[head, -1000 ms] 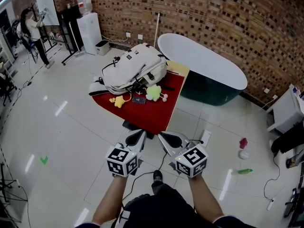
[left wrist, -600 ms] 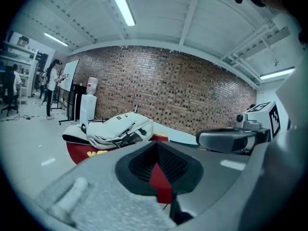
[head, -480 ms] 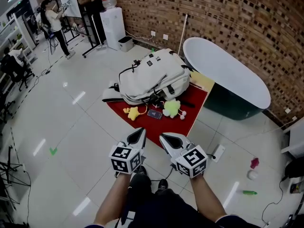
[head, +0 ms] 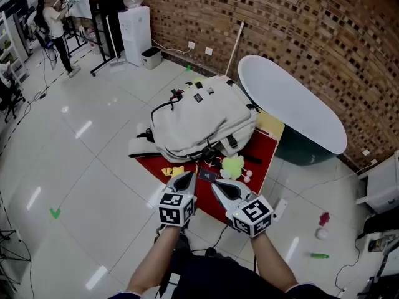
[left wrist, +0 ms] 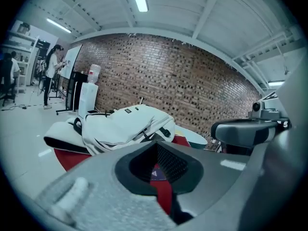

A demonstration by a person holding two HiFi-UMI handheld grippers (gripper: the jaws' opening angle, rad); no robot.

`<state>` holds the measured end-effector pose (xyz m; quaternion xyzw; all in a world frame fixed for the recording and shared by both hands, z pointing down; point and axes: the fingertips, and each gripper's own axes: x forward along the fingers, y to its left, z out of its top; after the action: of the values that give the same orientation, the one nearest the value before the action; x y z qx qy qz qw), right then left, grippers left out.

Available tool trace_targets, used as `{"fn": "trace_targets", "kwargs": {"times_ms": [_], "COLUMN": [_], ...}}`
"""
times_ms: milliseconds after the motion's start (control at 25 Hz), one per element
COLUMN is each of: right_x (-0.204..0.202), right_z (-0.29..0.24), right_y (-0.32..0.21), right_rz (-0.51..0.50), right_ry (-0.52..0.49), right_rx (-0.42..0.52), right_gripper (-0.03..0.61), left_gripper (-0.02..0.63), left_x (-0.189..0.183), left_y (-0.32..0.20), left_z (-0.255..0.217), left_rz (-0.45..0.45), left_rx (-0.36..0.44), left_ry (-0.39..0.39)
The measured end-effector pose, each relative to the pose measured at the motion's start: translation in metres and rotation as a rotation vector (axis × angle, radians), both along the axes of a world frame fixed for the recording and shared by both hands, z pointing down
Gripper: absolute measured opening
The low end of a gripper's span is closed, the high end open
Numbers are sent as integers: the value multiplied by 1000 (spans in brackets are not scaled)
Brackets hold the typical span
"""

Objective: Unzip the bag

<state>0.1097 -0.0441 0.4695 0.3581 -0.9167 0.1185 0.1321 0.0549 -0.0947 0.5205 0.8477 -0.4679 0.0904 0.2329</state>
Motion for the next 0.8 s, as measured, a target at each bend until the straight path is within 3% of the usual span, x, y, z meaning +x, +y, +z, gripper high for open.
{"fn": "trace_targets", "kwargs": {"times_ms": [360, 680, 800], "right_x": [-13, -5, -1], "right_z": [23, 42, 54], "right_y": [-60, -97, -113], "right_rz": [125, 91, 54], "right_ry": [85, 119, 142], "right_rx": [-49, -91, -93], "right_gripper": [6, 6, 6], "left_gripper": [2, 2, 63], "left_x": [-6, -2, 2], "left_y": [-49, -65, -64], "left_z": [46, 83, 98], "left_rz": [51, -7, -44], "left_rx": [-108, -226, -286], "left_ry": [-3, -20, -36]}}
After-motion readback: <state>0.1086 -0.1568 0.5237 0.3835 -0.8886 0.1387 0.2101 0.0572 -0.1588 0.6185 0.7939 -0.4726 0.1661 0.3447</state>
